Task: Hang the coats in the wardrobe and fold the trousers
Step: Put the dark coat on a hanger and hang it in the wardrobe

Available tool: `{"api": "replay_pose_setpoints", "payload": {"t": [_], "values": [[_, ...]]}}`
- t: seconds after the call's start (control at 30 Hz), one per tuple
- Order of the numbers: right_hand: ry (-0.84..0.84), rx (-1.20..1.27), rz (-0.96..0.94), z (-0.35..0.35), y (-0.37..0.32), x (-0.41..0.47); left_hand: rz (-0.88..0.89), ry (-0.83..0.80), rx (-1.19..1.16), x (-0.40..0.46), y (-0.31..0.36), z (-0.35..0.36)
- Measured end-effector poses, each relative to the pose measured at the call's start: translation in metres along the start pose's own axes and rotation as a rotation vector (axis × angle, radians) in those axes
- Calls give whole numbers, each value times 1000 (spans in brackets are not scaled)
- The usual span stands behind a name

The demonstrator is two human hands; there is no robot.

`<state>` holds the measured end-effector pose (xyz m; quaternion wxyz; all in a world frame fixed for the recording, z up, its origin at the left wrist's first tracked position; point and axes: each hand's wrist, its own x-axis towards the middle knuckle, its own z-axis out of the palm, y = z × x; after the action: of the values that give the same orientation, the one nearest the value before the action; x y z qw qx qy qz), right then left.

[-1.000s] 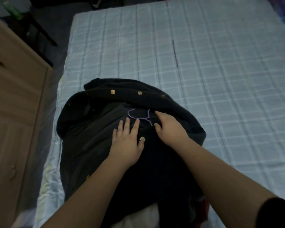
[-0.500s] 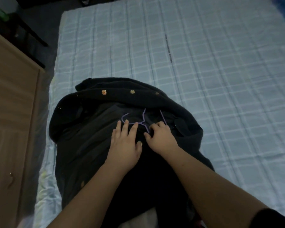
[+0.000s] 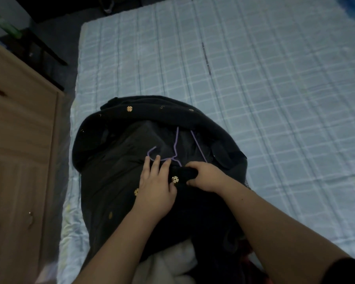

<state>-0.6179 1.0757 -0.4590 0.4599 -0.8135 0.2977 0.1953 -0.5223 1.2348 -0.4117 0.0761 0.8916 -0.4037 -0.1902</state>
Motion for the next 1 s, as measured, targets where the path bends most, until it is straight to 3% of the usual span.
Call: {"api": "replay_pose_setpoints", "payload": {"t": [0.13, 0.33, 0.47, 0.6, 0.7, 0.83, 1.0], "values": [[122, -31, -14, 18, -1, -28, 47, 21, 6, -15, 6, -5], [296, -52, -50, 26, 20, -36, 93, -130, 149, -13, 23, 2], [458, -27, -96, 12, 34, -30, 140, -132, 158, 10, 36, 8], [519, 173, 113, -9, 75, -7, 105, -72, 112, 40, 44, 13], [547, 299, 336, -25, 119, 10, 52, -54, 211, 57, 35, 14], [493, 286, 525, -31, 162, 26, -59, -57, 297, 72, 21, 15], [398, 592, 599, -27, 160, 43, -59, 8, 70, 80, 13, 19]]}}
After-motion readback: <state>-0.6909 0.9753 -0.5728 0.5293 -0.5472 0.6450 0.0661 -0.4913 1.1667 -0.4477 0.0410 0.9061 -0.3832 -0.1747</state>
